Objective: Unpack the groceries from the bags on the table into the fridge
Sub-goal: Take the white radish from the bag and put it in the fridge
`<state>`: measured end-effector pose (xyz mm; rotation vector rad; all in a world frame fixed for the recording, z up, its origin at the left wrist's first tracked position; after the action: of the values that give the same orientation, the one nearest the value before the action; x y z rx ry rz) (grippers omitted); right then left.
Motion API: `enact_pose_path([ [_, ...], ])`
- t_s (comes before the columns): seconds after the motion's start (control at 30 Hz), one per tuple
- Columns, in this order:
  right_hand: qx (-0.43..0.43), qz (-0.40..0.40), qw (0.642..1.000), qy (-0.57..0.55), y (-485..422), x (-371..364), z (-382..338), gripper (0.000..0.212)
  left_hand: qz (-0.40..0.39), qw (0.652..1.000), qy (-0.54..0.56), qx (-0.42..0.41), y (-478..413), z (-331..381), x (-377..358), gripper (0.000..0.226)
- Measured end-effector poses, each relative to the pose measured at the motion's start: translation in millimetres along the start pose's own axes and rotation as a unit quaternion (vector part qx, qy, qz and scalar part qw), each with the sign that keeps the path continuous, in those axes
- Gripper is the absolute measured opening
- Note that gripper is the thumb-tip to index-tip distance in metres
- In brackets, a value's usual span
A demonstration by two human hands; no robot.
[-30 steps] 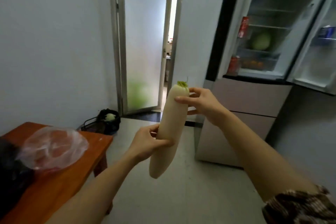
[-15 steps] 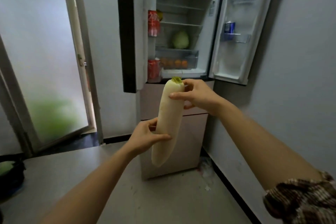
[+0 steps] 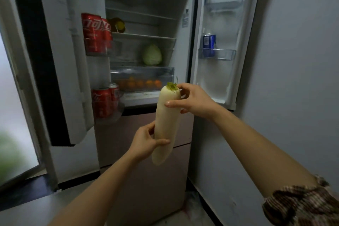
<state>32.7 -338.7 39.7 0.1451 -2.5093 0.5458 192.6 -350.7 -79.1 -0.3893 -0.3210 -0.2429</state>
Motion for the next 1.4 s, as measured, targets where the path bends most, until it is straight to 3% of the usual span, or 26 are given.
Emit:
enact_pose_path([
  [0.27,0.092,0.036,0.995,0.018,-132,58,52,0.055,0.081,0.996,-0.033,-0.029,-165,-13,-6,0.062],
  [0.4,0.144,0.064,0.987,0.032,-203,84,63,0.058,0.182,0.981,-0.048,-0.053,-241,-6,0,0.057],
  [0.53,0.172,0.104,0.98,-0.002,-263,95,78,0.06,0.292,0.956,0.007,0.031,-300,-18,21,0.045],
  [0.7,0.217,0.132,0.967,-0.023,-328,91,90,0.06,0.305,0.95,0.046,0.045,-371,-30,57,0.05],
  [1.0,0.266,0.173,0.948,-0.03,-445,76,98,0.057,0.345,0.936,0.064,-0.018,-487,-47,118,0.042],
  [1.23,0.278,0.19,0.937,-0.089,-536,44,137,0.055,0.282,0.913,0.295,0.009,-573,-79,167,0.03],
  [1.4,0.277,0.176,0.938,-0.107,-584,18,167,0.057,0.285,0.912,0.295,0.029,-616,-121,201,0.028],
])
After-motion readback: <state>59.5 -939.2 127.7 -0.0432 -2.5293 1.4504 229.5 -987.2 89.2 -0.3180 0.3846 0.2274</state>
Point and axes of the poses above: each hand's wrist, its own y-axis away from the middle knuckle, its own x-axis out of the back of the hand, z = x × y, the point moved 4 cm from there along -y, towards the middle knuckle, and after that the axes turned 1 degree about y, right-handed, at the moved point
